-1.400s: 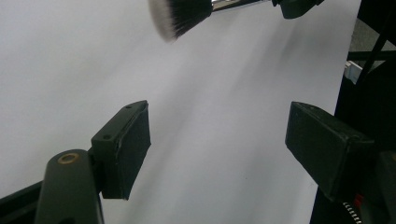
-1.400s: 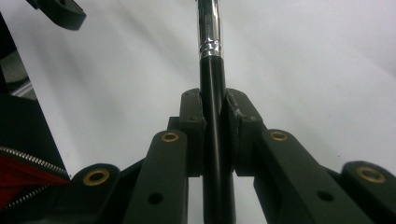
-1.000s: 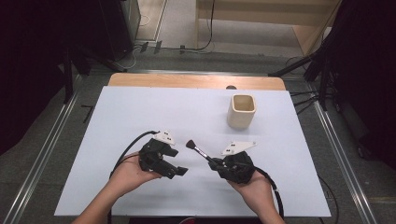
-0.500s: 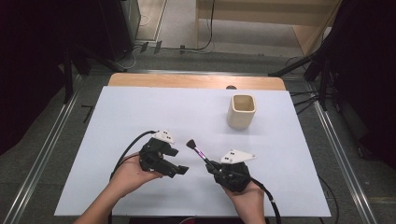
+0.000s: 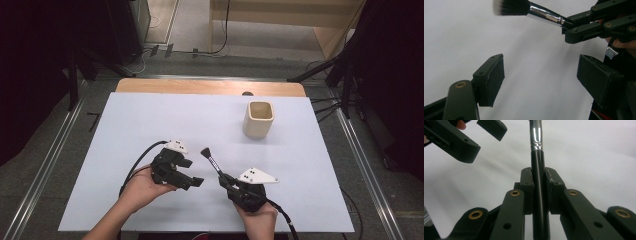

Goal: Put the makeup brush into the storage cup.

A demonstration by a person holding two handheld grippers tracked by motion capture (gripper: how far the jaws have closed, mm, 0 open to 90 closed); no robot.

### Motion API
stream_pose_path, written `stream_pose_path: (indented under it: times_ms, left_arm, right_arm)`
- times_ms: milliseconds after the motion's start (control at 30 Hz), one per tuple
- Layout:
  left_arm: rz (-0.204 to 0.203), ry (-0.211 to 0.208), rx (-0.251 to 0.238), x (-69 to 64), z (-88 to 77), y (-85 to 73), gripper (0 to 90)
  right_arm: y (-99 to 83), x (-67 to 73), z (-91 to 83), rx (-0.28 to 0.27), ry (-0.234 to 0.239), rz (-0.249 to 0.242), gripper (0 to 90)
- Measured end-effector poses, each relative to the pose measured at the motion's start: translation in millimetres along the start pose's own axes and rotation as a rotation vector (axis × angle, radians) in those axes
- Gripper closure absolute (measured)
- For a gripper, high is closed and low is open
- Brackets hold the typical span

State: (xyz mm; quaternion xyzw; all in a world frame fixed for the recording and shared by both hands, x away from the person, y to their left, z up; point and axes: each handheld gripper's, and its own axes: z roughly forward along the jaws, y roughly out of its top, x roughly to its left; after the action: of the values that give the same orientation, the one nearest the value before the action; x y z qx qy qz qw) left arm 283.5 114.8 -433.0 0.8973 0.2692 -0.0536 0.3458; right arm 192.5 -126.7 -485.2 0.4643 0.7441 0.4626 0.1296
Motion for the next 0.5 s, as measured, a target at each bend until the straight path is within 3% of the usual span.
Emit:
stream_pose_path:
  times_ms: [267, 367, 400, 500]
  left_arm:
    - [-0.026, 0.000, -0.051, -0.8, -1.6, -0.2, 22.7]
    - [-0.025, 0.002, -0.060, -1.0, -1.9, -0.1, 22.7]
    - [-0.028, 0.004, -0.070, -1.6, -1.9, 0.1, 22.7]
    - [-0.032, 0.001, -0.080, -1.8, -2.0, 0.1, 22.7]
  right_arm:
    - [-13.6, 4.0, 2.3, -0.080, -0.016, 0.045, 79.6]
    - [-17.1, 3.3, 2.9, -0.108, 0.004, 0.076, 79.5]
    - [-19.0, 2.3, 4.4, -0.119, 0.024, 0.107, 79.6]
    - [-19.5, 1.0, 6.2, -0.121, 0.040, 0.127, 79.5]
